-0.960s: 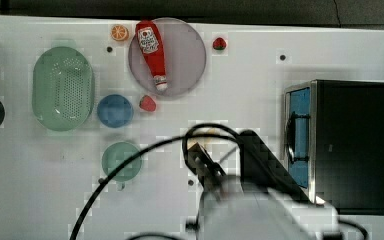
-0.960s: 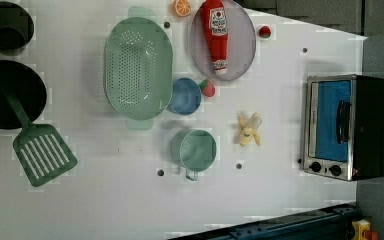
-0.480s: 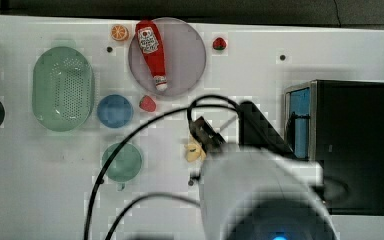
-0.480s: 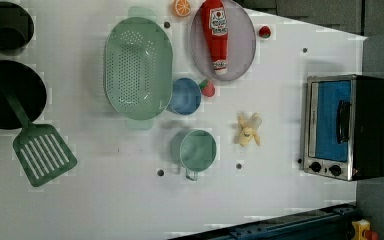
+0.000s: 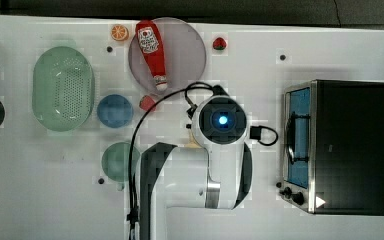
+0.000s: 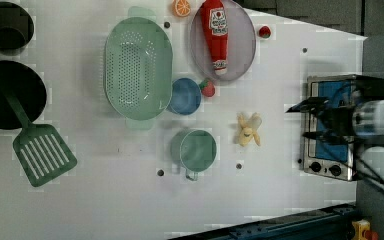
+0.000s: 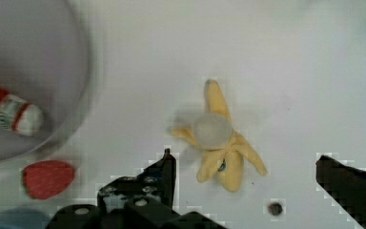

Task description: Pick banana from table and place on oven.

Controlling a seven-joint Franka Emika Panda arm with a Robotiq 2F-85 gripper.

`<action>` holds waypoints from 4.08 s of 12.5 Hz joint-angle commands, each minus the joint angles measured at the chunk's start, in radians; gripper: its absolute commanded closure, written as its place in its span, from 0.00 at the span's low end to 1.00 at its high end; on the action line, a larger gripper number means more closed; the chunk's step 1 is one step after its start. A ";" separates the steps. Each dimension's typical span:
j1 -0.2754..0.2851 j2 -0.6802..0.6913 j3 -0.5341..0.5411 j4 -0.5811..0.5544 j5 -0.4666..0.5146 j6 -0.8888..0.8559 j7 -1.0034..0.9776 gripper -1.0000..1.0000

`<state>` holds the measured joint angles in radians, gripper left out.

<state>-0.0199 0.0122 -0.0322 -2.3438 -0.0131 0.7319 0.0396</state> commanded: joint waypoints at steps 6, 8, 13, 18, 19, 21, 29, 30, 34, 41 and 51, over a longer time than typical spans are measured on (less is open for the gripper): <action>0.007 0.219 -0.019 -0.087 -0.006 0.313 -0.026 0.00; 0.007 0.293 -0.018 -0.087 -0.006 0.386 -0.026 0.00; 0.008 0.367 -0.012 -0.099 -0.006 0.506 -0.024 0.15; 0.009 0.336 -0.005 -0.104 -0.006 0.511 -0.024 0.71; 0.009 0.329 -0.005 -0.108 -0.006 0.511 -0.024 0.71; 0.009 0.296 -0.004 -0.111 -0.006 0.509 -0.020 0.71; 0.006 -0.196 -0.016 0.088 -0.006 -0.191 -0.019 0.71; 0.006 -0.231 -0.027 0.141 -0.007 -0.300 -0.019 0.71; -0.011 -0.249 -0.113 0.330 -0.018 -0.520 -0.043 0.71; -0.038 -0.079 -0.429 0.391 -0.060 -0.357 -0.488 0.71; -0.056 0.196 -0.585 0.451 -0.026 -0.154 -0.884 0.34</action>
<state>-0.1022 0.2507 -0.6289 -1.9258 -0.0492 0.5674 -0.7769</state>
